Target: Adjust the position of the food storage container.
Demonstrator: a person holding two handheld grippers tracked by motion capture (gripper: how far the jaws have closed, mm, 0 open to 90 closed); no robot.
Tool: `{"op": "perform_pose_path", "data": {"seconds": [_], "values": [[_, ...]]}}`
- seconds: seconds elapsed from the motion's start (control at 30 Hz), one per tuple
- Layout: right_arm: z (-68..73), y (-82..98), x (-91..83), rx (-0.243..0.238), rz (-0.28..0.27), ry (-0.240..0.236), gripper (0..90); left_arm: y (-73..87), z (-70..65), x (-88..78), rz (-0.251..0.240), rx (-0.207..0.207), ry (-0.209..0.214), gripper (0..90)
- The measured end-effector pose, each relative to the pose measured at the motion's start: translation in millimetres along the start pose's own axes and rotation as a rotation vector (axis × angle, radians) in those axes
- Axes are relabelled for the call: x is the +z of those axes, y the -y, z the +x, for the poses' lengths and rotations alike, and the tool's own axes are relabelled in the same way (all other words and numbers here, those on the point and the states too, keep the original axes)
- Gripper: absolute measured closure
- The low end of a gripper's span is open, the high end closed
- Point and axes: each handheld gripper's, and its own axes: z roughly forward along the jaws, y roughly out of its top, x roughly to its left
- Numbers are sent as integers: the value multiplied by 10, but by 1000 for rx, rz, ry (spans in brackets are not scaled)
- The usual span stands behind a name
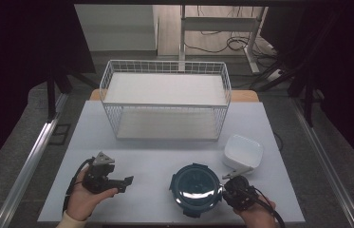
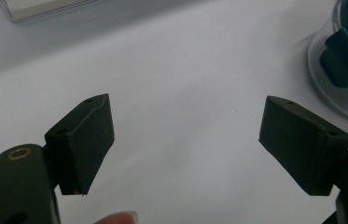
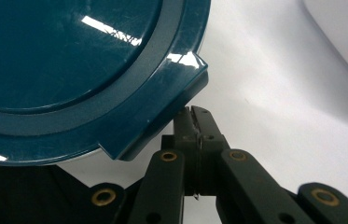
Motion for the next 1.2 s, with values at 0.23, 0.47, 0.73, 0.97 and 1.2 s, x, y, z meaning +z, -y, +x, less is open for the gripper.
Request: {"op": "perform_pose_path", "data": {"seconds": [0.23,0.47,0.73,0.97,1.2], "values": [[130,-259,124,-47,13,-34,899,7,24,13,1,-12,5,173],[250,-459,240,-81,14,-62,899,10,28,7,-1,-12,1,173],[304,-488,279,-119,-13,-100,898,13,21,37,6,-8,-4,173],[223,-453,256,-119,-54,-135,897,11,26,7,-3,-8,-6,173],[23,-395,25,-63,-151,-115,892,15,66,-23,-15,-19,-10,173]]}}
